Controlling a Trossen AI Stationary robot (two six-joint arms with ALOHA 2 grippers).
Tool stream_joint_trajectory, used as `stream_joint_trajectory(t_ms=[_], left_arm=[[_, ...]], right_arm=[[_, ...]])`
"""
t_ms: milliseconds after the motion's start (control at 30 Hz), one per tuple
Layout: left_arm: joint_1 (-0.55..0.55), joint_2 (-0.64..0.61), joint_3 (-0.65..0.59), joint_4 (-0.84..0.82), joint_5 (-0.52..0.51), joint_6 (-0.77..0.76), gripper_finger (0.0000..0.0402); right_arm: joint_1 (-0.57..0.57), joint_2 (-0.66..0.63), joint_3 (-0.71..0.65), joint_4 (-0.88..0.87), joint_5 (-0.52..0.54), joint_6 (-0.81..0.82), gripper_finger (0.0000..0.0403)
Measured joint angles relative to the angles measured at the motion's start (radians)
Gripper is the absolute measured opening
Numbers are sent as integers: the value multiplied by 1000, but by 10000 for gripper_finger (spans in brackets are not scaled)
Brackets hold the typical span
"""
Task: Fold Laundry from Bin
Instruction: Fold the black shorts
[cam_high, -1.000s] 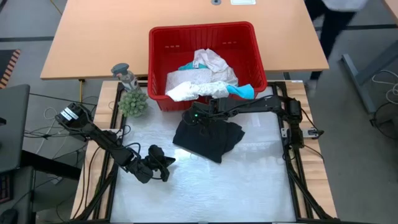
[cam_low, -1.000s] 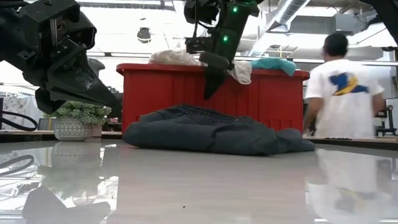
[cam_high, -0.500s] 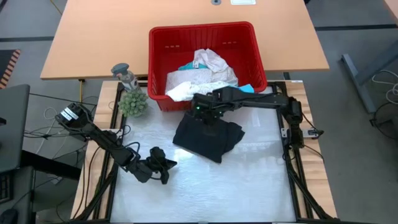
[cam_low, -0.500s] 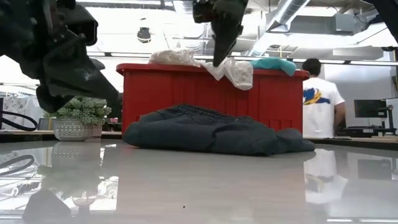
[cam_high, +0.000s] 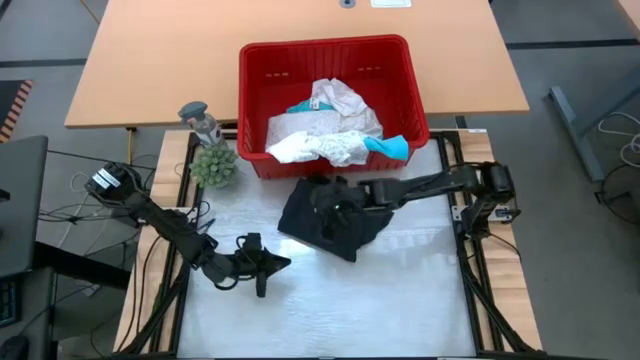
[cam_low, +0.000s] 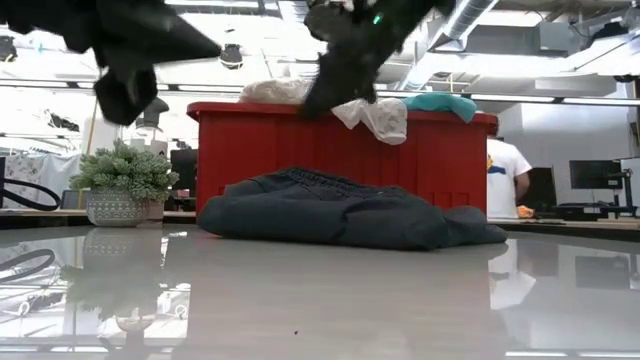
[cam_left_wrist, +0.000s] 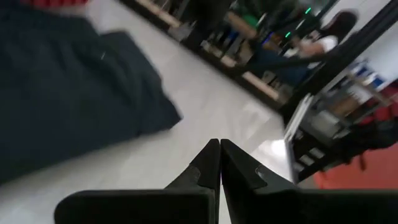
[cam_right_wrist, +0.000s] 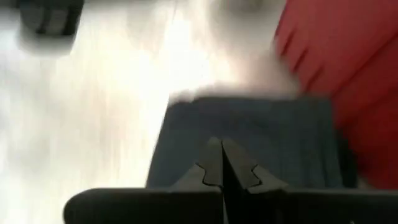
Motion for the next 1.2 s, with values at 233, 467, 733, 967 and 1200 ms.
stream_joint_trajectory(t_ms=[233, 467, 733, 967, 1200], left_arm=[[0, -83, 0, 1, -18, 67, 0], [0, -88, 0, -25, -5, 59, 0], [0, -87, 0, -95, 50, 34, 0], [0, -87, 0, -112, 60, 33, 0], [0, -87, 0, -114, 53, 41, 0]], right_arm=[[-41, 91, -103, 276, 42, 110, 16], [-47, 221, -104, 406, 86, 144, 16], [-60, 253, -103, 315, 152, 295, 16], [-4, 198, -101, -244, 231, 600, 16], [50, 187, -102, -749, 258, 999, 16]])
